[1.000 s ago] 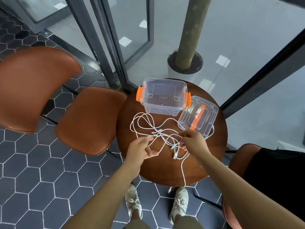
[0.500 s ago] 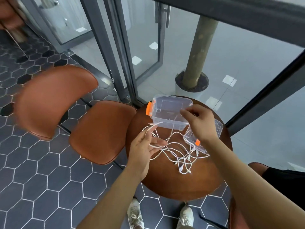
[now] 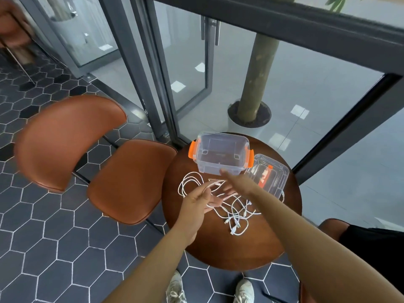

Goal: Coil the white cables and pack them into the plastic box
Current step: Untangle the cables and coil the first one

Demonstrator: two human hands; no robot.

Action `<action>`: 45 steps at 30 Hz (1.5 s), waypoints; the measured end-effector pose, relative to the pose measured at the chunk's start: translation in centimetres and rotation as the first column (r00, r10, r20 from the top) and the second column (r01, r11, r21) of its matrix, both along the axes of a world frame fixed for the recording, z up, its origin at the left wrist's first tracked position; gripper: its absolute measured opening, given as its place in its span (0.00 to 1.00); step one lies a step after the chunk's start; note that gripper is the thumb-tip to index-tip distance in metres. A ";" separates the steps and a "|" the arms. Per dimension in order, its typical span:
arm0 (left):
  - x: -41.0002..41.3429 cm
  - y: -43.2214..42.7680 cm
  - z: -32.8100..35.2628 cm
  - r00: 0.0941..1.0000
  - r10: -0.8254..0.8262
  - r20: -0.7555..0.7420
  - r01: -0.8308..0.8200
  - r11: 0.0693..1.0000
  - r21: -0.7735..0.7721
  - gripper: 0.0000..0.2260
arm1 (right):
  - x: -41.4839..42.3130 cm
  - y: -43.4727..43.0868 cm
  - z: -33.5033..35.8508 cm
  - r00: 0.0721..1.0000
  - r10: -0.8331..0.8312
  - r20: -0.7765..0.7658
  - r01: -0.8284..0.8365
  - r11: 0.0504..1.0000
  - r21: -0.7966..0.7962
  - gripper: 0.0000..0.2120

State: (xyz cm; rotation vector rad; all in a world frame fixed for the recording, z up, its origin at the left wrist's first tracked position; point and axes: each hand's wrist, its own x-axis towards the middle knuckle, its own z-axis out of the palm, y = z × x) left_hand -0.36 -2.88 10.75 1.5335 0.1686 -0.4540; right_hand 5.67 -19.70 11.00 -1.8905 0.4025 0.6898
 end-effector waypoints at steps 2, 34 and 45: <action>-0.4 0.1 -0.1 0.998 -0.049 0.039 0.046 0.997 0.069 0.15 | 0.1 0.4 -0.3 1.000 0.011 0.021 -0.011 1.000 0.015 0.15; 6.0 3.0 4.7 0.928 0.063 -0.367 -0.237 0.860 -0.452 0.15 | -4.7 -0.4 -1.0 0.947 0.119 0.297 -0.168 0.975 0.146 0.08; 4.8 4.0 5.4 0.916 -0.244 -0.319 0.162 0.951 -0.264 0.17 | 0.0 -1.8 1.1 0.839 0.524 0.147 -0.377 0.755 -0.537 0.17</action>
